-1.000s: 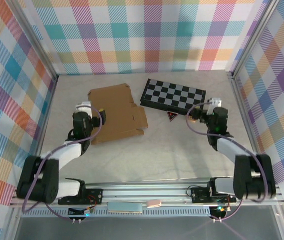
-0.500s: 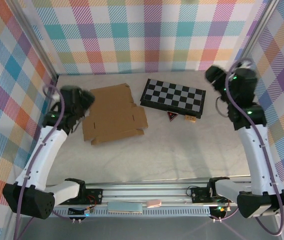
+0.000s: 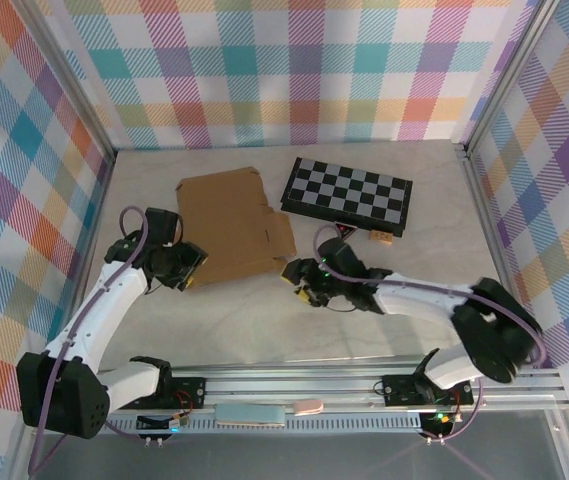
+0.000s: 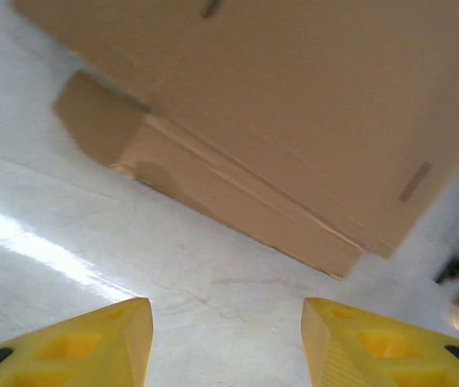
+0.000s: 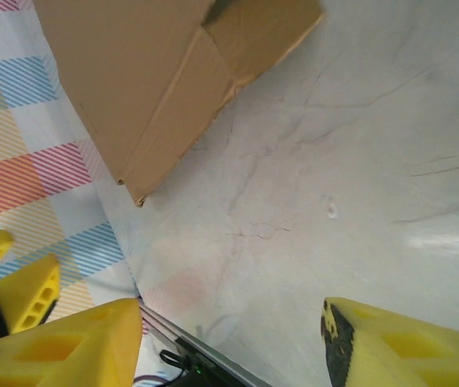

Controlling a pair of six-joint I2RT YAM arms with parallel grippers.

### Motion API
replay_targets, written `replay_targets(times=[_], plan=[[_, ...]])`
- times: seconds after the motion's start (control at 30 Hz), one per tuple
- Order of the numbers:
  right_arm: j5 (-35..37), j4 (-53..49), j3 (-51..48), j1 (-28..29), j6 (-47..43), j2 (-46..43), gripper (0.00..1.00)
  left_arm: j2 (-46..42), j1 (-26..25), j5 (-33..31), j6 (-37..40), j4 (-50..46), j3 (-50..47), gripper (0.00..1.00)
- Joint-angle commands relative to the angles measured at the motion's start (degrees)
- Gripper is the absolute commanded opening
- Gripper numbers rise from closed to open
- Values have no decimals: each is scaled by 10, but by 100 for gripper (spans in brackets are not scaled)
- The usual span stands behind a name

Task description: Fold the paper box

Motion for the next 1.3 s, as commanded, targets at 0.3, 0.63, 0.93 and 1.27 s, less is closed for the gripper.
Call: replay_targets(times=[0.3, 0.63, 0.93, 1.27], plan=[[155, 299, 74, 100, 165, 224, 55, -286, -97, 11, 74, 31, -31, 52], [224, 297, 148, 112, 203, 311, 52, -358, -97, 36, 136, -113, 29, 52], [260, 329, 196, 112, 217, 381, 47, -333, -97, 50, 167, -128, 63, 53], [243, 271, 248, 98, 176, 368, 3, -334, -97, 28, 173, -148, 85, 53]])
